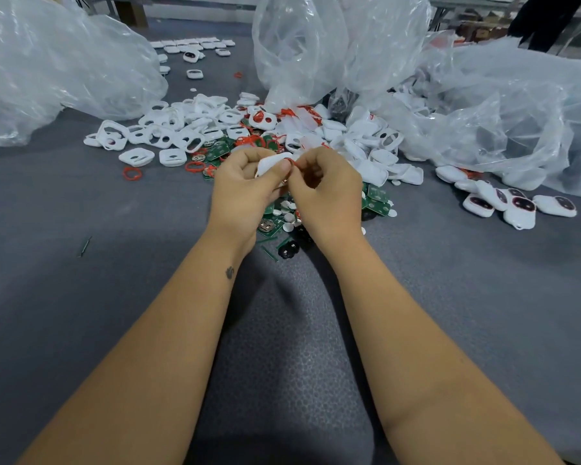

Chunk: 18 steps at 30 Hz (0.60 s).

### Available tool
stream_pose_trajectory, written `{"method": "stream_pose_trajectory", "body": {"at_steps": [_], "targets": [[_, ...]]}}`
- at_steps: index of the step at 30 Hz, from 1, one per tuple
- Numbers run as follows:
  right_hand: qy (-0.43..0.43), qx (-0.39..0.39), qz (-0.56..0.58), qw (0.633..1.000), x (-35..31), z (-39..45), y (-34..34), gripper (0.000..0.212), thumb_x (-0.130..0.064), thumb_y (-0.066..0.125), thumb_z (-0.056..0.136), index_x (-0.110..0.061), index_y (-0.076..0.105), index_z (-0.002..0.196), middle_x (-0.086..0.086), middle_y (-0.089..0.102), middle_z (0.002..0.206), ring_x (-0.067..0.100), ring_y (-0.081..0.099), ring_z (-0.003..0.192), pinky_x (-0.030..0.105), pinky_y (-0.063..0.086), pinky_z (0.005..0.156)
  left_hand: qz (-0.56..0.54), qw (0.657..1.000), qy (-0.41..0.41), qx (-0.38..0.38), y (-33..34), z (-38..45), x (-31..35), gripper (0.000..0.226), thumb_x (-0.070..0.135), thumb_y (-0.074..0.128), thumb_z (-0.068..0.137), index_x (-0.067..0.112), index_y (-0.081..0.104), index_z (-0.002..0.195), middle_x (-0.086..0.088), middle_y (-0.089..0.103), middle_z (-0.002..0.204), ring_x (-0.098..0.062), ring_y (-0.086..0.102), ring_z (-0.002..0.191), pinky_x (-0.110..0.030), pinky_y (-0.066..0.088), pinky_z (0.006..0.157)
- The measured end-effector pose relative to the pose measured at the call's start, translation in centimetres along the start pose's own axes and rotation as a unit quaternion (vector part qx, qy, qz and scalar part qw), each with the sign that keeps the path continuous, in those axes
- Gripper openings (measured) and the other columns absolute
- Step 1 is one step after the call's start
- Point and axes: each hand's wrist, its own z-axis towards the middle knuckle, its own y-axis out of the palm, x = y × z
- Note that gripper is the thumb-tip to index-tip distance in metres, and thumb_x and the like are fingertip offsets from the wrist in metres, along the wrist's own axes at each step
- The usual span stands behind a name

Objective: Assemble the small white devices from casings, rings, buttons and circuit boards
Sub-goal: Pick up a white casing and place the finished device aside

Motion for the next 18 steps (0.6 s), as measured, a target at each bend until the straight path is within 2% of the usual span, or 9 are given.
{"method": "stream_pose_trajectory", "body": {"at_steps": [3, 7, 12, 18], "targets": [[-0.056, 0.009, -0.079, 0.995, 0.0, -0.1, 0.0, 0.011, -0.016, 0.058, 0.091, -0.006, 0.062, 0.086, 0.006, 0.063, 0.083, 0.020, 0.054, 0.075, 0.035, 0.042, 0.068, 0.042, 0.998, 0.044, 0.015, 0.3, -0.2, -0.1, 0.016, 0.001, 0.070, 0.086, 0.012, 0.059, 0.083, -0.003, 0.071, 0.074, -0.011, 0.066, 0.067, -0.023, 0.053, 0.065], [-0.106, 0.035, -0.138, 0.984, -0.4, -0.2, 0.2, 0.016, -0.013, 0.053, 0.095, 0.001, 0.059, 0.092, 0.016, 0.062, 0.088, 0.030, 0.054, 0.078, 0.036, 0.031, 0.066, 0.009, 0.998, 0.046, 0.045, 1.1, -0.6, -0.3, 0.017, 0.000, 0.069, 0.087, 0.012, 0.058, 0.081, 0.003, 0.068, 0.066, -0.005, 0.062, 0.058, -0.019, 0.049, 0.058], [-0.116, 0.039, -0.143, 0.982, -0.6, -0.3, 0.4, 0.019, -0.012, 0.050, 0.097, 0.004, 0.059, 0.095, 0.018, 0.062, 0.092, 0.034, 0.055, 0.080, 0.037, 0.032, 0.066, -0.034, 0.995, 0.038, 0.081, 1.8, -0.9, -0.5, 0.013, -0.001, 0.067, 0.088, 0.008, 0.058, 0.084, 0.000, 0.066, 0.066, -0.001, 0.060, 0.054, -0.014, 0.046, 0.054], [-0.145, 0.041, -0.164, 0.975, -0.7, -0.2, 0.3, 0.020, -0.011, 0.050, 0.097, 0.007, 0.059, 0.094, 0.020, 0.061, 0.091, 0.036, 0.054, 0.078, 0.034, 0.028, 0.063, -0.047, 0.994, 0.028, 0.098, 2.1, -0.9, -0.6, 0.017, -0.001, 0.067, 0.087, 0.006, 0.054, 0.079, 0.012, 0.057, 0.046, 0.003, 0.050, 0.042, -0.012, 0.040, 0.045]]}}
